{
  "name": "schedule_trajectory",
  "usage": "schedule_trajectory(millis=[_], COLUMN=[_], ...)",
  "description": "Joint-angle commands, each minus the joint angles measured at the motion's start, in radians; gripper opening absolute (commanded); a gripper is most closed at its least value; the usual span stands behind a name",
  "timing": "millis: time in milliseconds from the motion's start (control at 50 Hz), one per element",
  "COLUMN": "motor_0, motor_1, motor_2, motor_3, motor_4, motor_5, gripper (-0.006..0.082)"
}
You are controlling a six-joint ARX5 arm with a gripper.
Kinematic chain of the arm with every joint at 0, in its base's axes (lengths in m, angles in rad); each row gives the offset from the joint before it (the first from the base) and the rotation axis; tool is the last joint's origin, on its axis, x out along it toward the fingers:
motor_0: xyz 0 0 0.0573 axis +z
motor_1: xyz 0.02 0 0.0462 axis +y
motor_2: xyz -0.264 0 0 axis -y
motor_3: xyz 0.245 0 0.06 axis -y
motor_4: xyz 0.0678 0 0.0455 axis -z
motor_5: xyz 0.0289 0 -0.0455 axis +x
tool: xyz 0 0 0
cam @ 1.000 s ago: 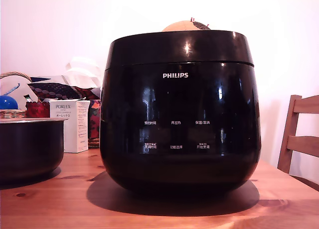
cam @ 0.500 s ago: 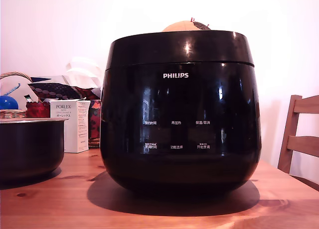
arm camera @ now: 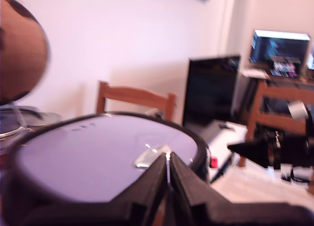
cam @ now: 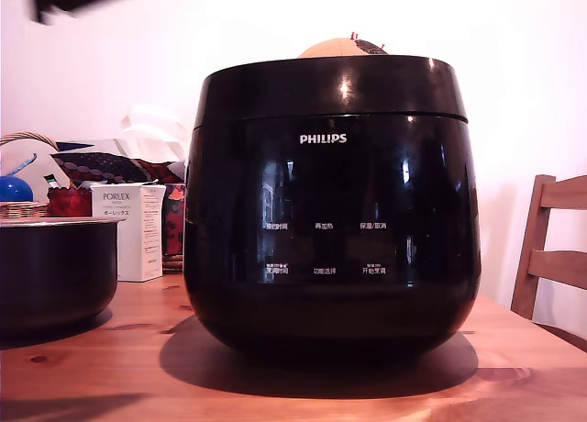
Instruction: Open the rice cooker by pressing the large metal button on the top of its lid with medium force
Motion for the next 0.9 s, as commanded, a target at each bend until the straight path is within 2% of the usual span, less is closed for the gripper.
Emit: schedule_trajectory(millis=[0,300,540,700,880], motor_0=[-0.026,-0.118,-0.153,-0.154,-0.154], motor_1=[0.040,0.248,0.372,0.397,0.398], motor_2=[0.045,0.208,0.317,0.340,0.340], motor_3=[0.021,-0.003,-0.106,-0.193,-0.271], motor_4=[-0.013,-0.051,-0.110,-0.191,-0.214], motor_5=[0.030,0.079,0.148,0.224,0.239], gripper=[-0.0019,-0.0019,-0.0019,-0.0019,-0.0019])
